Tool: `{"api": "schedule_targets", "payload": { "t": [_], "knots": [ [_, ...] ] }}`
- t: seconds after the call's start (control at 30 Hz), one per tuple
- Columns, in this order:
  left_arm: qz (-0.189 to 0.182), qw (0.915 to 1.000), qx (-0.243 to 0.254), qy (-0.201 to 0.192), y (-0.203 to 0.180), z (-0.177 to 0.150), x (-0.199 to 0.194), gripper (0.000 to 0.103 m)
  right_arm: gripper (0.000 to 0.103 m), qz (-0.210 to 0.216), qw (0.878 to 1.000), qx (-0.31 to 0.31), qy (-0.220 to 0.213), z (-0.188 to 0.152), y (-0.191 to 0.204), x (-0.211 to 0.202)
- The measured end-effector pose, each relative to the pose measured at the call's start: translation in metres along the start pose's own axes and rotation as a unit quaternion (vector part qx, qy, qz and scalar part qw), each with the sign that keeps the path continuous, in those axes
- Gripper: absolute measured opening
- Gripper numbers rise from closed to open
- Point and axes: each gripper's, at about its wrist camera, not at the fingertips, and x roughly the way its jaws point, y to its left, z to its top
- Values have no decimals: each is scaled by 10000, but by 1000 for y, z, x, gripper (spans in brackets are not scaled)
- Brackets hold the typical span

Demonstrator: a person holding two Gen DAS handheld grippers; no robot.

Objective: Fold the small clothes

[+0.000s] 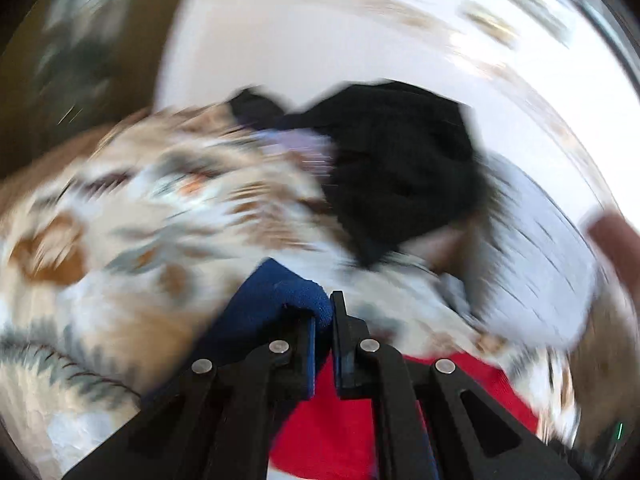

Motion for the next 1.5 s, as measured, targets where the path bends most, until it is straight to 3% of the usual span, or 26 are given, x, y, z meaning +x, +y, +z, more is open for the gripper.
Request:
{"api": "schedule_targets", "payload": {
  "t": [0.13,0.23,0.33,0.37,0.43,0.47,0.53,0.6,0.7,0.77,0.83,0.97,1.17,1.27,1.33,1.4,1.5],
  "knots": [
    [-597,9920,1096,212,-98,-30,-12,6,58,3,9999,134,-80,4,-4,-10],
    [-1149,9702,1955,849,-174,-73,-8,8,58,54,9993,305,-202,7,-11,-19],
    [-1391,9470,2432,1570,-209,-106,0,19,58,3,9985,423,-345,14,-18,-31],
    [-1348,9451,2459,1676,-209,-109,0,23,58,-25,9982,464,-366,15,-20,-34],
    [-1309,9497,2311,1658,-198,-106,-10,38,58,-39,9976,582,-371,17,-26,-38],
    [-1319,9559,2109,1564,-186,-98,-17,43,60,-57,9973,622,-380,17,-28,-40],
    [-1326,9672,1660,1392,-161,-82,-29,63,65,-58,9976,619,-300,16,-29,-39],
    [-1150,9801,1075,1209,-126,-66,-38,65,66,-74,9980,603,-180,14,-26,-34],
    [-425,9899,495,1259,-77,-65,-29,65,66,-81,9991,401,56,8,-12,-22],
    [117,9884,209,1499,-48,-70,-13,64,66,-77,9994,-88,335,-1,13,-11],
    [290,9860,125,1636,-33,-74,-3,64,67,-154,9956,-759,531,-15,41,-4],
    [573,9794,293,1913,-31,-87,18,64,67,-714,9672,-2320,753,-55,92,18],
    [844,9673,740,2276,-39,-104,49,64,69,-1391,9368,-3087,880,-83,118,52],
    [920,9624,884,2398,-41,-112,55,64,69,-1954,9215,-3244,860,-87,121,81],
    [895,9621,871,2426,-38,-111,57,65,69,-2133,9219,-3141,773,-85,121,91],
    [904,9612,896,2447,-36,-112,57,66,69,-2188,9321,-2849,467,-73,119,88],
    [839,9613,829,2492,-33,-112,57,67,68,-2246,9560,-1793,-586,-43,97,44]
  ]
}}
